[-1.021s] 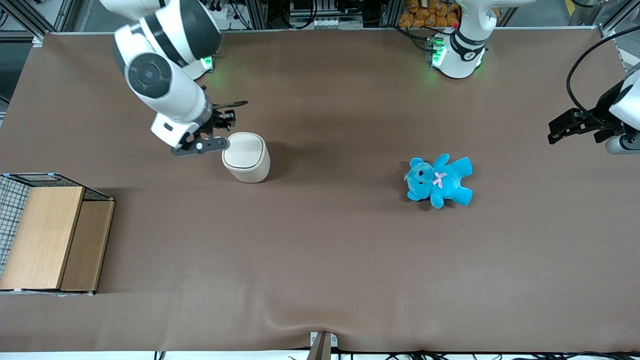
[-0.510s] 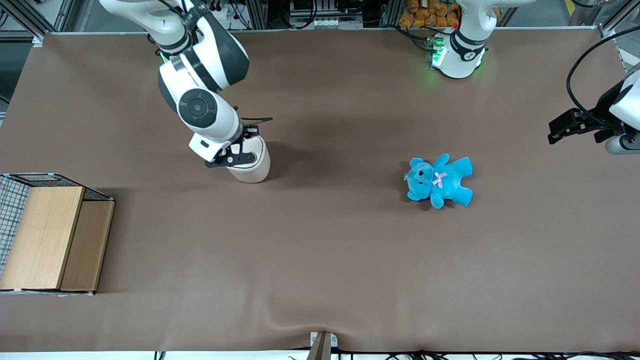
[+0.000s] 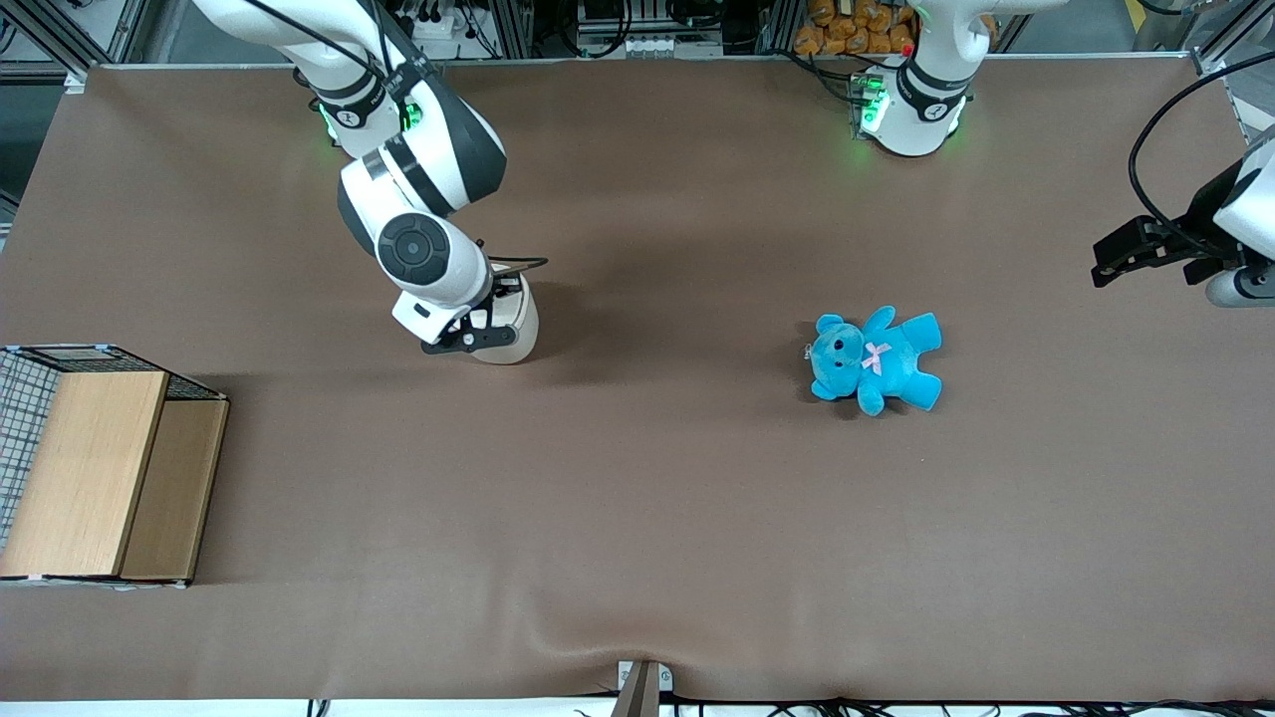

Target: Open trash can with right arm

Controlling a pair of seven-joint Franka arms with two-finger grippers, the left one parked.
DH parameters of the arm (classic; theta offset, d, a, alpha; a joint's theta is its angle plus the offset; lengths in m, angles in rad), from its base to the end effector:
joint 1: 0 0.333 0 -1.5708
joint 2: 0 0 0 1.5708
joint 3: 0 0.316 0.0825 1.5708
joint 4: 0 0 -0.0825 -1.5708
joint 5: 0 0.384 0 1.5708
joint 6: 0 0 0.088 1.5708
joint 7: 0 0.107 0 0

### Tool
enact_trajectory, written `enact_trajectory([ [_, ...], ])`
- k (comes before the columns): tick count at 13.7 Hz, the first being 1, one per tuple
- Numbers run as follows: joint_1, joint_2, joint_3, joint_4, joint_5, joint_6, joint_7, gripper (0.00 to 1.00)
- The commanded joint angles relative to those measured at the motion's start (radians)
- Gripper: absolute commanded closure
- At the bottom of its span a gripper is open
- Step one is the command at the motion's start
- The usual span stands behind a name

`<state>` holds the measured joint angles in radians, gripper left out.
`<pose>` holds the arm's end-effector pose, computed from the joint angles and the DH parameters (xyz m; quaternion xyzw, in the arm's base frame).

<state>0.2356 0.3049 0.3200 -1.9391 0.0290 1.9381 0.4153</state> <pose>0.4927 0.3008 0.3149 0.9856 0.0622 -0.1563 0.0142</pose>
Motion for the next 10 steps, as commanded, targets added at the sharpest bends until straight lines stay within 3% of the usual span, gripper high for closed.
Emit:
enact_trajectory([
  [1, -0.004, 0.002, 0.005, -0.050, -0.020, 0.065, 0.019, 1.00],
  [10, -0.009, 0.033, -0.001, -0.113, -0.021, 0.170, 0.019, 1.00],
])
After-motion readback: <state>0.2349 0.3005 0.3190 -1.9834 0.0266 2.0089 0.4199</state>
